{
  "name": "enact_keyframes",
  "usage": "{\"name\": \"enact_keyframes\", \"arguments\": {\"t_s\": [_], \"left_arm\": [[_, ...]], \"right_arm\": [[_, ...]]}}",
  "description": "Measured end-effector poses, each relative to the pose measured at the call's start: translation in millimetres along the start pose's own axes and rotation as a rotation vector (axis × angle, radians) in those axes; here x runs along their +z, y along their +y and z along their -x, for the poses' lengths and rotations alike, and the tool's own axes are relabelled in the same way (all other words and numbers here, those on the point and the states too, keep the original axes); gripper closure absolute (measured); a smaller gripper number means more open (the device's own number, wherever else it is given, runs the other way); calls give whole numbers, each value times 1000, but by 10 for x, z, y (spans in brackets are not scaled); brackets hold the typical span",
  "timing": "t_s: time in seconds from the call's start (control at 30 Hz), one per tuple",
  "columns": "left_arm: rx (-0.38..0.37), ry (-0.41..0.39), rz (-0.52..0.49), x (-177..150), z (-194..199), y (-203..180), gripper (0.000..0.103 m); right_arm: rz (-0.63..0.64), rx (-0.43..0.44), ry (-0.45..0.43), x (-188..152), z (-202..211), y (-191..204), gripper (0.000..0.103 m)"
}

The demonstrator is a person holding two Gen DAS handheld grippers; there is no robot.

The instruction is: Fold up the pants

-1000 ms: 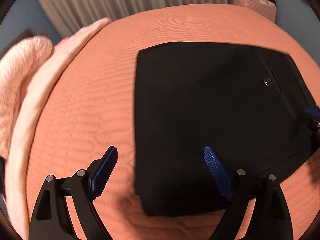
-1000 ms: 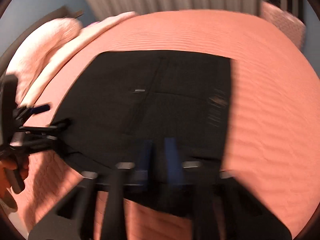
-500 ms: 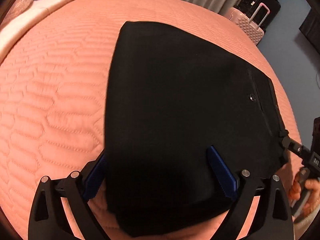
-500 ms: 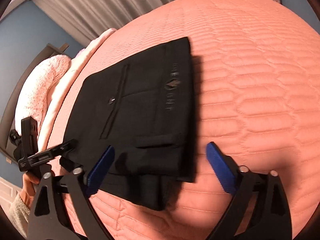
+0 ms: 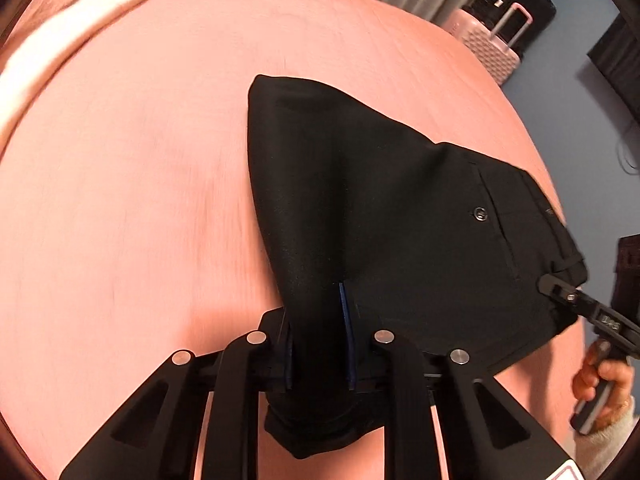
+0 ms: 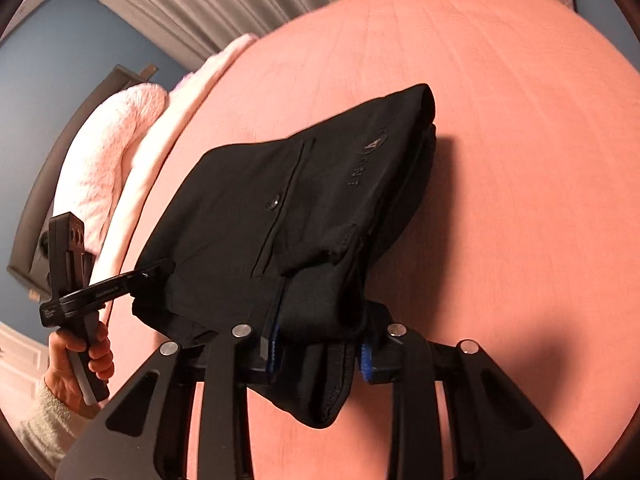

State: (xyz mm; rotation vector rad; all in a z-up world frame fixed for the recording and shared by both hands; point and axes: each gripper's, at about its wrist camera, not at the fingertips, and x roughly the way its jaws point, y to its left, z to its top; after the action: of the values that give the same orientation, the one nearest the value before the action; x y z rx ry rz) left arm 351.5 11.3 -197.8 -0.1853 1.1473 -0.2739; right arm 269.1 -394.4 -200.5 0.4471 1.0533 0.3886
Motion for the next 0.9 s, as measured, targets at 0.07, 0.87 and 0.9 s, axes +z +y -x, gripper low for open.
{"name": "enact_keyframes", "arguments": {"t_s": [0.07,0.87,0.9], "left_arm": [[16,20,-8,-479,104,-98,87],[500,-82,-171,42,-431,-584,45],[517,-36,-188,30,-548,-557,43]], "right_arm": [[-40,2,29,-485,125,-98,75],[175,-263,-35,5,-153,149,103],[189,-318,-3,-8,-244,50,103]]}}
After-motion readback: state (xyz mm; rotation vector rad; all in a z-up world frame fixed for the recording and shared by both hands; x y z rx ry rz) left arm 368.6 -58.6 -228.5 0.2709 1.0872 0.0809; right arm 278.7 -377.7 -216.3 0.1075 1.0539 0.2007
